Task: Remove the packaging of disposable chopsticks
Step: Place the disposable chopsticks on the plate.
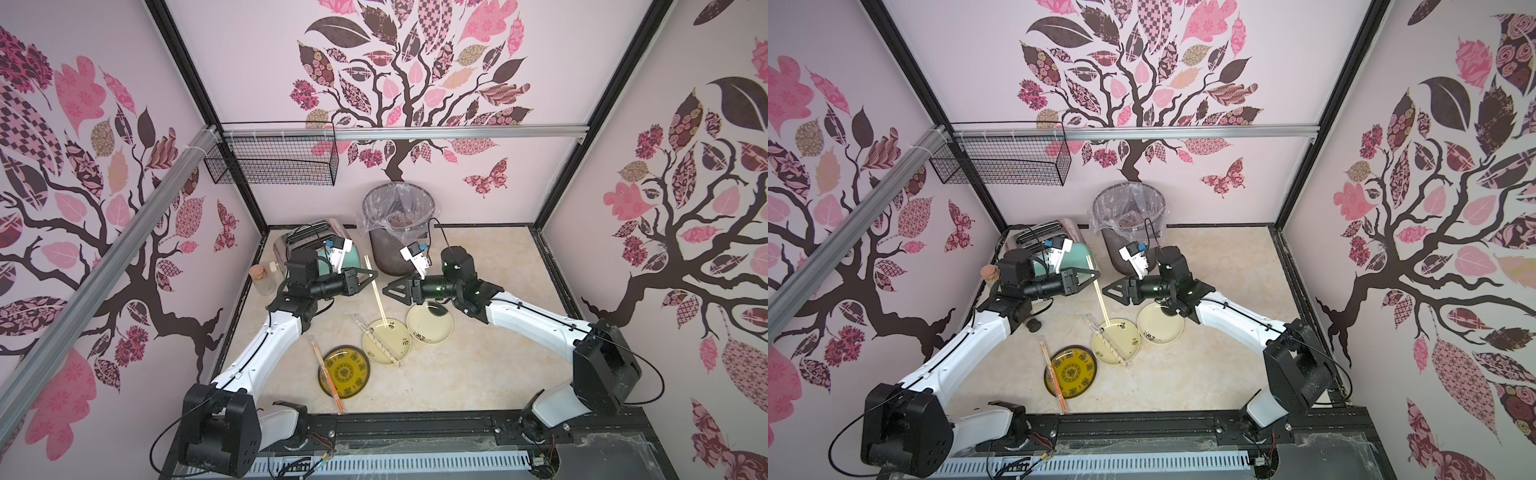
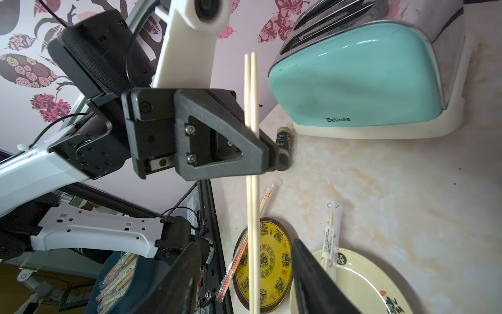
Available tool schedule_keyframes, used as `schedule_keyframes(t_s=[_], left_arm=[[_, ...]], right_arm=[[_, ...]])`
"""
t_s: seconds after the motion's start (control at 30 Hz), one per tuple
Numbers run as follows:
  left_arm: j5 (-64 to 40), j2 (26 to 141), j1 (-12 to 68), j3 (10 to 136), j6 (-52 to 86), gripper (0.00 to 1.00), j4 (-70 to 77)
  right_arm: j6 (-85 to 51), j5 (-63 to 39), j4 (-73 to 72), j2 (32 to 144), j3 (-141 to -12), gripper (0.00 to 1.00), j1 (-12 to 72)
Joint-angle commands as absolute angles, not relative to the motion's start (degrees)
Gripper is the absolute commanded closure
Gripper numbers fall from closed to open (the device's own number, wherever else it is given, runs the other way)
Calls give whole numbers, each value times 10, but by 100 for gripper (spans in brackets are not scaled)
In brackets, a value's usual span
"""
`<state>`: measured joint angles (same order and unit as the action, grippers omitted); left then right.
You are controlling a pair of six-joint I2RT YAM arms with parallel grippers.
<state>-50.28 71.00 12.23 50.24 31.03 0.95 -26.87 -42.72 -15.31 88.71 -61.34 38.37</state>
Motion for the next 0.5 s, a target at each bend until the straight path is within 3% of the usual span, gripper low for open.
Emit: schedule_keyframes(t_s=[0.0,0.23,0.47], left_arm=[[-511,713,126,512,298,100,10],[-512,717,129,513,298,100,8],[-512,719,132,515,294,100,3]], right_arm=[[-275,-441,-164,907,-625,45,394],[-277,-446,-164,938,-646,51,412],[-281,-450,-165,950,-656,67,413]])
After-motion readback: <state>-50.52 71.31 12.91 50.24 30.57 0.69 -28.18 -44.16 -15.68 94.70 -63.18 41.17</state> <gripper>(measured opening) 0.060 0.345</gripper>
